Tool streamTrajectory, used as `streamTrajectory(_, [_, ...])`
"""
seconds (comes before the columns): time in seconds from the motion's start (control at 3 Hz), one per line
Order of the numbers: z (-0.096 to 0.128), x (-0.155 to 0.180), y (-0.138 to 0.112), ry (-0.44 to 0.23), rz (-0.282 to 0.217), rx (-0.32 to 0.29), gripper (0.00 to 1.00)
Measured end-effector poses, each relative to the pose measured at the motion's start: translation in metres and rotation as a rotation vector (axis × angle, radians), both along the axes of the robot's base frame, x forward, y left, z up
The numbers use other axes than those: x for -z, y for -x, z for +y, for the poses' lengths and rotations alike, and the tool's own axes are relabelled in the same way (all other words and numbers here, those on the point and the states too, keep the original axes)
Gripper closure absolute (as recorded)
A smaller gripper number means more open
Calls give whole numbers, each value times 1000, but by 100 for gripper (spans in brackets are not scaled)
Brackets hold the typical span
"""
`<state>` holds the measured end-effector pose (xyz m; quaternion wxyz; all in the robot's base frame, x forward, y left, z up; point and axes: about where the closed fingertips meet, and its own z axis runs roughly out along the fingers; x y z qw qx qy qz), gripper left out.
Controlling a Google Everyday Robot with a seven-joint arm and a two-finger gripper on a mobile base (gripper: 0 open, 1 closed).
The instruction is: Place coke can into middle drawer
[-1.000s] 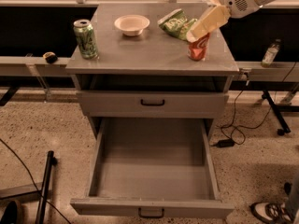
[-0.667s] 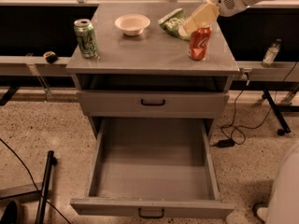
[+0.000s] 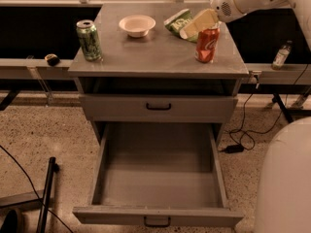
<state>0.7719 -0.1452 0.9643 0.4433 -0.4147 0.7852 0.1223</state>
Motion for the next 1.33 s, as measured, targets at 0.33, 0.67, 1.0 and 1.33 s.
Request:
streamTrajectory(0.33, [-1, 7, -7, 6, -22, -4, 0])
streamTrajectory(0.67, [-3, 21, -7, 9, -17, -24, 0])
streamTrajectory(1.0, [-2, 40, -8, 0, 6, -43, 2])
streamTrajectory(1.33, [-1, 52, -8, -13, 20, -55, 21])
